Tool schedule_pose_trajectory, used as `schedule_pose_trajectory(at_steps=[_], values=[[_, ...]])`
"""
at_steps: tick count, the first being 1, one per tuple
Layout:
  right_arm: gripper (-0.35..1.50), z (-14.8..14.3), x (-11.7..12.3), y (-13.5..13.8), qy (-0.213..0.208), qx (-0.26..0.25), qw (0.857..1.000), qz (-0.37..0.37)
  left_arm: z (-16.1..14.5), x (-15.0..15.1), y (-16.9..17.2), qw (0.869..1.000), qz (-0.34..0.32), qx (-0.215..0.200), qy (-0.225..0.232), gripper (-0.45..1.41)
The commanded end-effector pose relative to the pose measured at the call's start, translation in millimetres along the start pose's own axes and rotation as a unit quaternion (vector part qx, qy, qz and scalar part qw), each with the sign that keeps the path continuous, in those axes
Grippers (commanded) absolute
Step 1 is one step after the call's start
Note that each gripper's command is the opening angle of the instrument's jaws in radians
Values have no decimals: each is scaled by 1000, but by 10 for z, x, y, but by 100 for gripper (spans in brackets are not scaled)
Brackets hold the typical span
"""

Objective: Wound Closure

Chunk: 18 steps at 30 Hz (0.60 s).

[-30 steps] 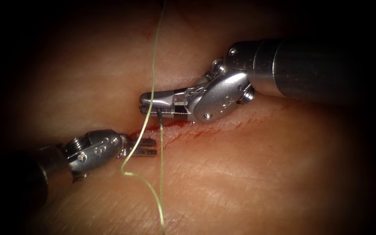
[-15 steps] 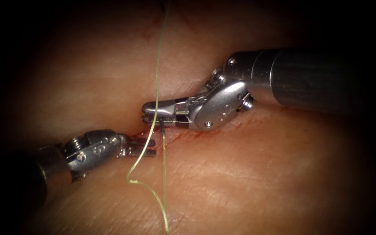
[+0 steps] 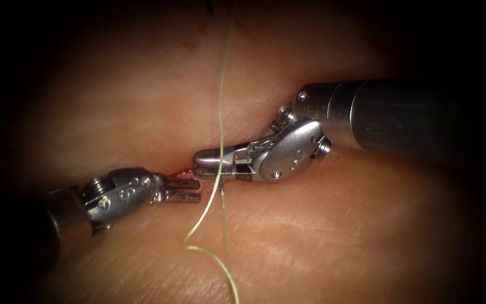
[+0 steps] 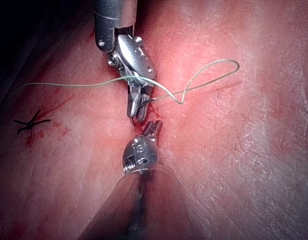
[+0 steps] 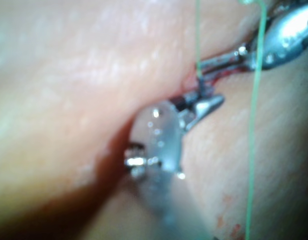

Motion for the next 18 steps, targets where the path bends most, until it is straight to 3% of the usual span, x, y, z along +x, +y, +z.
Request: schedule_pose_trajectory(at_steps=[1, 6, 9, 18], values=[[-35, 5, -8, 15, -10, -13, 1000, -3, 7, -2, -4, 1000, 1, 0, 0, 7], [-35, 6, -7, 68, -34, -47, 998, -37, 11, -1, -4, 1000, 0, 2, 1, 7], [-35, 11, -7, 84, -41, -53, 997, -36, 14, 1, -3, 1000, -1, 3, 1, 7], [-35, 24, -27, 98, -41, -61, 997, -9, 17, 1, -2, 1000, 2, 6, 1, 5]])
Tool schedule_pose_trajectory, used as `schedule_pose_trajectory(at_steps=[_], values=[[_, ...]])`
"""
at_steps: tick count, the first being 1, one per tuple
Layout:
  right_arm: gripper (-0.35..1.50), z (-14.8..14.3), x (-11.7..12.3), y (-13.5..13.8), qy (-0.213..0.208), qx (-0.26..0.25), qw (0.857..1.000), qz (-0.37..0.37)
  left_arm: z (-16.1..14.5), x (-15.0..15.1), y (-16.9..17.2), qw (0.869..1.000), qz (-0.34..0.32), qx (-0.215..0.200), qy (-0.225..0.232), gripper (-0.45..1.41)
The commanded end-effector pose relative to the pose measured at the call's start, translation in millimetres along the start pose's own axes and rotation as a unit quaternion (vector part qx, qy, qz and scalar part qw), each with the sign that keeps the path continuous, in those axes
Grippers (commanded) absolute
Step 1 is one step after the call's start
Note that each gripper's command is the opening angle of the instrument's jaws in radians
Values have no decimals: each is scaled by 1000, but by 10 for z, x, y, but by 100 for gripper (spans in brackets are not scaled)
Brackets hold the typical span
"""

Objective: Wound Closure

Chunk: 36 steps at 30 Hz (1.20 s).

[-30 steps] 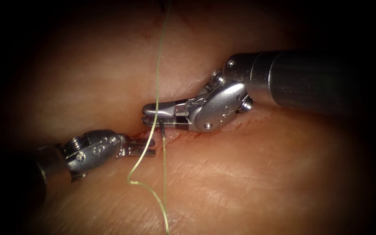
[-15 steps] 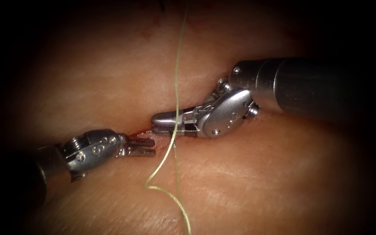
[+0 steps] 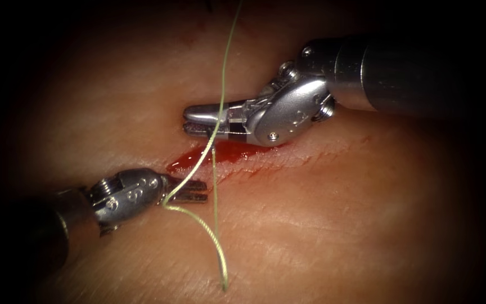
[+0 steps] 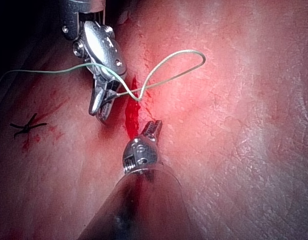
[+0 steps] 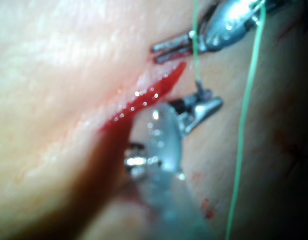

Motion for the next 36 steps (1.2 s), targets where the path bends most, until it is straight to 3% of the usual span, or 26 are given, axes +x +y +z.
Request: schedule_pose_trajectory(at_steps=[1, 9, 19, 31, 36], values=[[-35, 7, -15, 10, 1, -5, 1000, 17, 7, -2, -4, 1000, 1, -1, 1, 5], [-35, 7, -24, 33, -3, -19, 999, 44, 8, -3, -4, 1000, 2, -2, -1, 5], [-35, 9, -24, 37, -2, -22, 998, 66, 8, -3, -5, 1000, 2, -2, -1, 5], [-35, 14, -22, 17, 20, 24, 995, 98, 6, -3, -5, 1000, 2, -3, -1, 5], [-35, 11, -10, 2, 30, 43, 994, 95, 4, -4, -6, 1000, 3, -4, -1, 5]])
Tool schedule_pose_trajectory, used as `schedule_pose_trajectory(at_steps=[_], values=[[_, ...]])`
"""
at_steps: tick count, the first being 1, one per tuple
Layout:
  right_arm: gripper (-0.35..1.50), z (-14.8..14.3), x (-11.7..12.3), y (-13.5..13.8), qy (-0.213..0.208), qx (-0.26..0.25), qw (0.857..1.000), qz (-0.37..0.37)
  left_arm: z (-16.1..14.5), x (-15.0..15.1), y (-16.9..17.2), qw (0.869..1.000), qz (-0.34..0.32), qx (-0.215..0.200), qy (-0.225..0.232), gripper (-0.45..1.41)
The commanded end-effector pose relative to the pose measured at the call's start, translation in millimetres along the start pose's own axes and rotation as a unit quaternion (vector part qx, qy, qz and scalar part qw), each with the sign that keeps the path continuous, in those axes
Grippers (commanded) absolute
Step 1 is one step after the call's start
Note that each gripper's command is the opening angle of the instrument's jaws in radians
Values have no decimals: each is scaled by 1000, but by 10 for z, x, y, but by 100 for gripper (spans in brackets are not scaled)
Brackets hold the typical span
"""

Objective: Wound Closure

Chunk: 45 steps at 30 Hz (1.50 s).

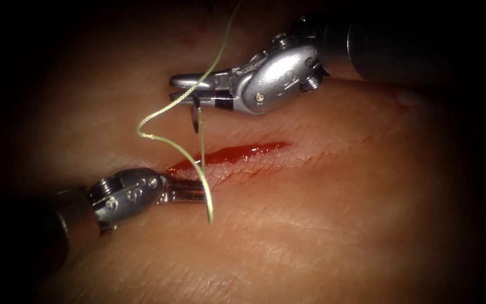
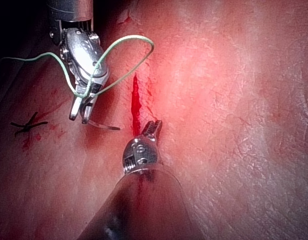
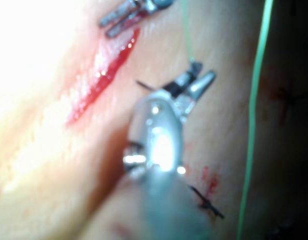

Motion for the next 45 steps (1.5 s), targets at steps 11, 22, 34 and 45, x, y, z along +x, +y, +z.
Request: schedule_pose_trajectory(at_steps=[11, 22, 34, 45], values=[[-35, 4, 7, -21, -9, 1, 997, -75, 5, -2, -4, 1000, 1, -1, 1, 5], [-35, 3, -10, -36, -43, 14, 990, -137, 5, -3, -5, 1000, 4, -1, 1, 5], [-35, 4, -12, -66, -20, 48, 998, -37, 6, -3, -5, 1000, 7, 0, -7, 5], [-35, 2, -18, -79, -17, 55, 998, 7, 6, -3, -5, 1000, 7, 0, -7, 5]])
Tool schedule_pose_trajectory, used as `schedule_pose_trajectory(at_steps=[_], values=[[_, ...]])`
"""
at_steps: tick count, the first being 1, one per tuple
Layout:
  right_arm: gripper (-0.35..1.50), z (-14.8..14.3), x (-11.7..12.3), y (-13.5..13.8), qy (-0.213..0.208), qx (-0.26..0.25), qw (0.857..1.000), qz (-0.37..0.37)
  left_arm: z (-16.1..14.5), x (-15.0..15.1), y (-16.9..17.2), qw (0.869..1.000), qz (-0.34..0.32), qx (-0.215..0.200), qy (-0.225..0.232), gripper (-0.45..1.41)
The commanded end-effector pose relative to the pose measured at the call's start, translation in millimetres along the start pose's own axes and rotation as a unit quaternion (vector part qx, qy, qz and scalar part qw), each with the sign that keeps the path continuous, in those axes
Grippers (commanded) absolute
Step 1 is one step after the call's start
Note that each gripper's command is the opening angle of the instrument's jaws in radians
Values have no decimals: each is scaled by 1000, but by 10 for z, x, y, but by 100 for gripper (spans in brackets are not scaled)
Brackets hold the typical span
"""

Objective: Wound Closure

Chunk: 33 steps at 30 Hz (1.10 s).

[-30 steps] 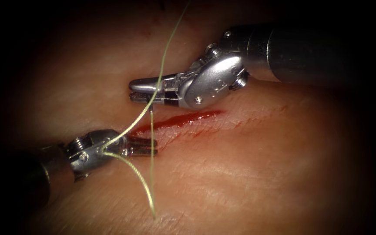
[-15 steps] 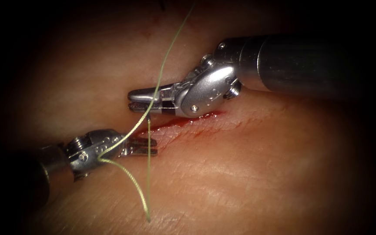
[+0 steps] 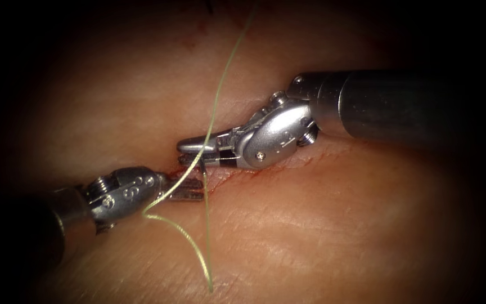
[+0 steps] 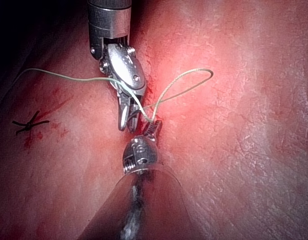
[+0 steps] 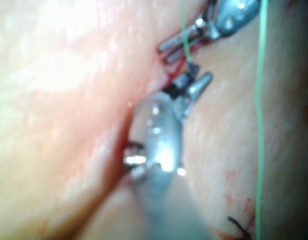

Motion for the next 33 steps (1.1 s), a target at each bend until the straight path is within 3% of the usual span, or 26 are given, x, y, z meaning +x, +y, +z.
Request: schedule_pose_trajectory(at_steps=[1, 5, 10, 14, 22, 33], values=[[-35, 4, -7, 4, 1, -1, 1000, 0, 7, -2, -4, 1000, 1, 0, 0, 5], [-35, 2, -10, 11, -15, -13, 1000, 20, 7, -1, -4, 1000, 1, 0, 0, 5], [-35, -2, -11, 45, -35, -40, 998, 35, 10, -1, -3, 1000, 0, 2, 1, 4], [-35, -1, -5, 75, -46, -64, 997, 15, 16, 0, -1, 1000, 3, -2, 0, 4], [-35, -6, -6, 105, -67, -96, 993, 5, 18, 1, 1, 1000, 2, -4, 0, 4], [-35, -4, -14, 88, -62, -79, 995, 9, 16, 1, 0, 1000, 3, -5, 0, 4]])
